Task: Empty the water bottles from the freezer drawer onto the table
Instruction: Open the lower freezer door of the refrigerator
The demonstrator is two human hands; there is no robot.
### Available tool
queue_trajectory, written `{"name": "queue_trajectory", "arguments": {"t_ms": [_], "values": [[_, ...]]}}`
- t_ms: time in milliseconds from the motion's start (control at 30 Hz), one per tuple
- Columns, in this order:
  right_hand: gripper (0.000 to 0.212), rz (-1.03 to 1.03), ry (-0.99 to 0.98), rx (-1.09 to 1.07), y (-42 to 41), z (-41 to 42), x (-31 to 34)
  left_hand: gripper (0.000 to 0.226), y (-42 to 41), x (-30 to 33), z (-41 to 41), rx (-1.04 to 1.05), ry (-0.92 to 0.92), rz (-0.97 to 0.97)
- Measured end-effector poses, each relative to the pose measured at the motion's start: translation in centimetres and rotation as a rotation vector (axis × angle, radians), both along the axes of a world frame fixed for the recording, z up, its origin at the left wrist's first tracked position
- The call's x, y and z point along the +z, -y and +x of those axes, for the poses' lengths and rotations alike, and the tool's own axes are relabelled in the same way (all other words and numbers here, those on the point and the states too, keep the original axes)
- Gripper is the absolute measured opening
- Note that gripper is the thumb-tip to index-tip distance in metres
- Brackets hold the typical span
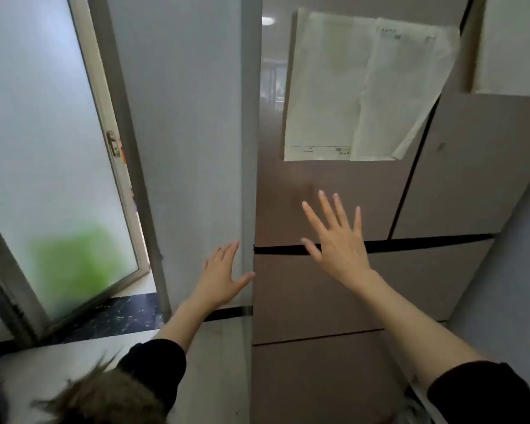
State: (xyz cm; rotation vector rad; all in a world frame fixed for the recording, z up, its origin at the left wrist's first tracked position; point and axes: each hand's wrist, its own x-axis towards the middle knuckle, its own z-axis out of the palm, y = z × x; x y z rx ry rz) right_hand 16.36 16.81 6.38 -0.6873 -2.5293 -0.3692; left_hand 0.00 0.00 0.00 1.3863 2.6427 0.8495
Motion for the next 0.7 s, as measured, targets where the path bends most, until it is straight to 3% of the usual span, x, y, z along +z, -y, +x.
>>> {"name": "queue_trajectory", "arguments": {"t_ms": [133,300,567,700], "values": [[0.07,0.135,-0.082,-0.026,-4.4,-2.5,-1.0,0.072,-3.6,-1.0,-0.9,0.005,0.236,0.191],[0.067,0.228,-0.142,0.029,-7.2,-3.5,-3.4,0.046,-6.5,-2.3,-1.9,0.086,0.261,0.292],[0.073,0.067,-0.126,0.105,-6.3,-3.2,-2.8,0.039,-7.0,-1.2,0.7,0.217,0.278,0.301],[0.063,-0.175,0.04,0.164,-4.4,-0.6,-4.0,0.043,-5.2,-1.3,3.8,0.247,0.297,0.289]]}}
